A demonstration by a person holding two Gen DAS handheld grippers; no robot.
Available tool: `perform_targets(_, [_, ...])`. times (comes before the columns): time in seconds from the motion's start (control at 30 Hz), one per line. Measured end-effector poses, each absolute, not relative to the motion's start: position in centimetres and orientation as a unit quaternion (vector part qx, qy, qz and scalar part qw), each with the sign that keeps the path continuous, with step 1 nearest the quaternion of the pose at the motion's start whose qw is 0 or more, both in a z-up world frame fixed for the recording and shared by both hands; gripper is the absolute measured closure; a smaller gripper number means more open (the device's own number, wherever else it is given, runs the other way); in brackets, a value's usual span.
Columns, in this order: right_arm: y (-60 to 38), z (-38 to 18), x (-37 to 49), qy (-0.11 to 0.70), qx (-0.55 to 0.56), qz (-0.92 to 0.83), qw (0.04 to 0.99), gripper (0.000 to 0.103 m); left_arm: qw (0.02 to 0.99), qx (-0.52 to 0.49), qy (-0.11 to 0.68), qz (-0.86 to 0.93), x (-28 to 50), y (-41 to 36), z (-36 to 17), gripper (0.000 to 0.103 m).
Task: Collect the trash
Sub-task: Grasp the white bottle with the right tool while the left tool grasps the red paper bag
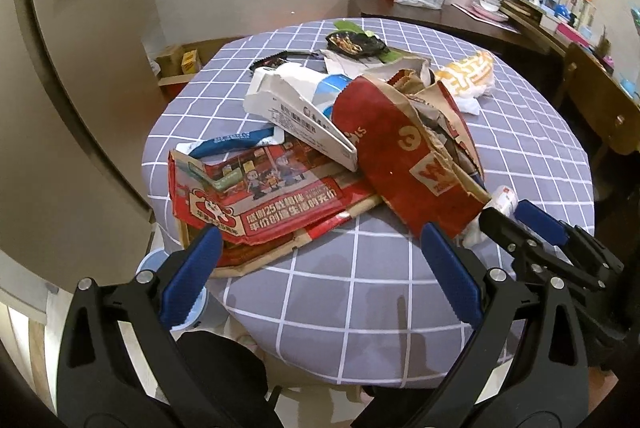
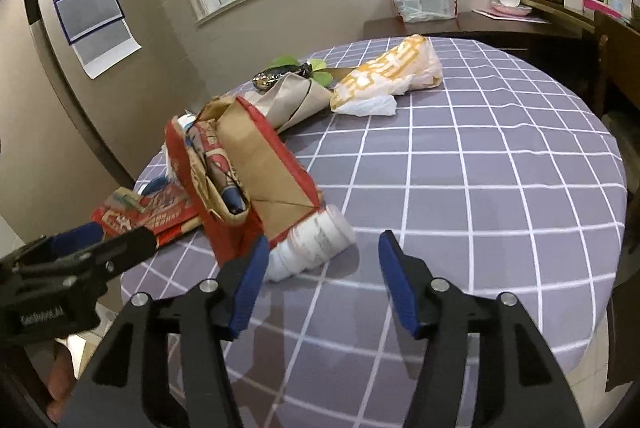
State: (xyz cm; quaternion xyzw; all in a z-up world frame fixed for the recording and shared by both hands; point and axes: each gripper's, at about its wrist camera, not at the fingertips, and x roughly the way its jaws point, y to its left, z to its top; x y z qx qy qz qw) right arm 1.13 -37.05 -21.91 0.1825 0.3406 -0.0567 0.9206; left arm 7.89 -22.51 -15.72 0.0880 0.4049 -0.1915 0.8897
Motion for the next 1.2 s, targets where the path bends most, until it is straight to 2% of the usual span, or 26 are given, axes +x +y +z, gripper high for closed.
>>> perform_targets(0.1, [-37.0, -22.0, 2.1, 0.345, 0.176, -0.041, 0.921, 0.044, 0.891, 0.079, 0.404, -0.192, 8.1, -22.7, -15.4, 0.006])
perform_targets(0.13, [-37.0, -21.9, 2.3, 0.349, 0.169, -0.036, 0.921, 0.049, 0.892, 0.08, 0.403, -0.19, 8.2, -22.9, -15.2, 0.006])
perform_targets(0.17, [-37.1, -22.0, 2.4, 0.351, 0.171, -0.029, 0.92, 0.061, 0.892, 0.08, 0.402, -0.188, 8.4, -23.2, -15.2, 0.006])
perform_targets(0.57, [-39.9, -22.3, 0.4, 0.328, 0.187, -0.06, 0.924, 0.061, 0.873, 0.016, 0.441, -0.209, 9.8, -28.0, -16.3, 0.006])
perform_targets(0.77, [-40.2, -22.3, 0.8, 0.328, 0.184, -0.056, 0.925, 0.061, 0.865, 0.015, 0.46, -0.198, 11.8, -30.3, -18.2, 0.006])
perform_targets(0.87, [-40.0, -22.3, 0.9, 0.328, 0.184, -0.053, 0.925, 0.061, 0.871, 0.001, 0.448, -0.202, 12.0, -29.9, -18.1, 0.006])
perform_targets(0.93, [-40.0, -22.2, 0.9, 0.328, 0.185, -0.05, 0.925, 0.061, 0.868, -0.01, 0.45, -0.209, 12.2, -29.5, -17.9, 0.016])
perform_targets(1.0, [-39.7, -22.0, 1.0, 0.328, 0.184, -0.046, 0.926, 0.061, 0.861, -0.026, 0.455, -0.227, 12.3, -29.1, -17.8, 0.032])
perform_targets(1.2, [-38.3, -21.1, 0.8, 0.323, 0.173, -0.036, 0.93, 0.061, 0.859, -0.019, 0.446, -0.251, 10.7, -28.3, -17.4, 0.038])
